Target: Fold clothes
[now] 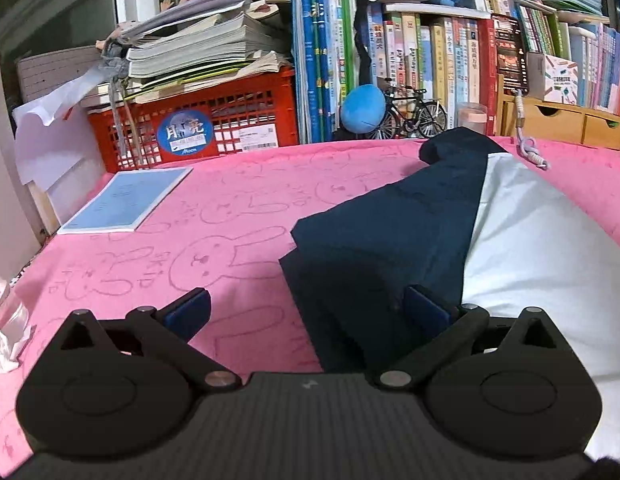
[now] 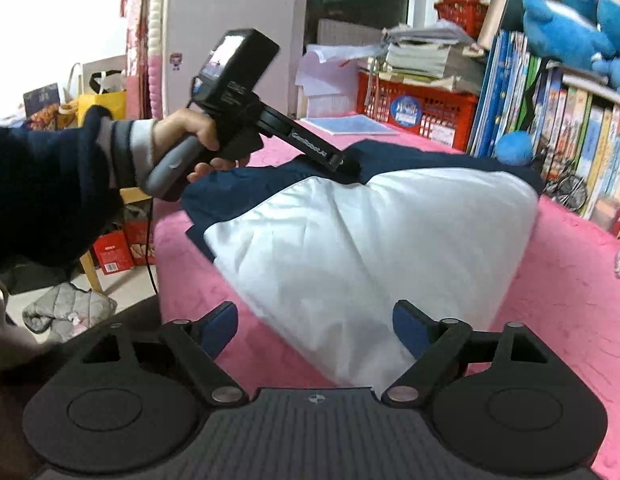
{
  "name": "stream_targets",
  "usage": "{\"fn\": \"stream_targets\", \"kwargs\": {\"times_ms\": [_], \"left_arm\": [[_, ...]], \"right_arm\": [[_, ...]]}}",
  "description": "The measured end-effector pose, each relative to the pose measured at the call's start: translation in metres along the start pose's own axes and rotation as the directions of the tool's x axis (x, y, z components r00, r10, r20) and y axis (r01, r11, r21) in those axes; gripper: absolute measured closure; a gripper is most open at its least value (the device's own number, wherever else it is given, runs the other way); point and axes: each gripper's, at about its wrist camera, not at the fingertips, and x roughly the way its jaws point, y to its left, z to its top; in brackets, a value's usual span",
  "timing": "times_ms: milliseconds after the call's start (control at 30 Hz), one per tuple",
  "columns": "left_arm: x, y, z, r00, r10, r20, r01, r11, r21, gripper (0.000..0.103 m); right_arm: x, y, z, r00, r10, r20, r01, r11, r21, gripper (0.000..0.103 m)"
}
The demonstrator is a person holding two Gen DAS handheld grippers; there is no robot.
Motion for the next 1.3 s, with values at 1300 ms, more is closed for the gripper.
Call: {"fn": "stream_targets", "kwargs": {"times_ms": [1300], "left_arm": [[-0.111, -0.09, -0.063, 0.964, -0.017, -0.265, -0.001, 0.998, -0.067, 0.0]], "right_arm": [[0.0, 0.0, -0.005, 0.934, -0.284, -0.218, 0.321, 0.933, 0.162, 0.0]]}}
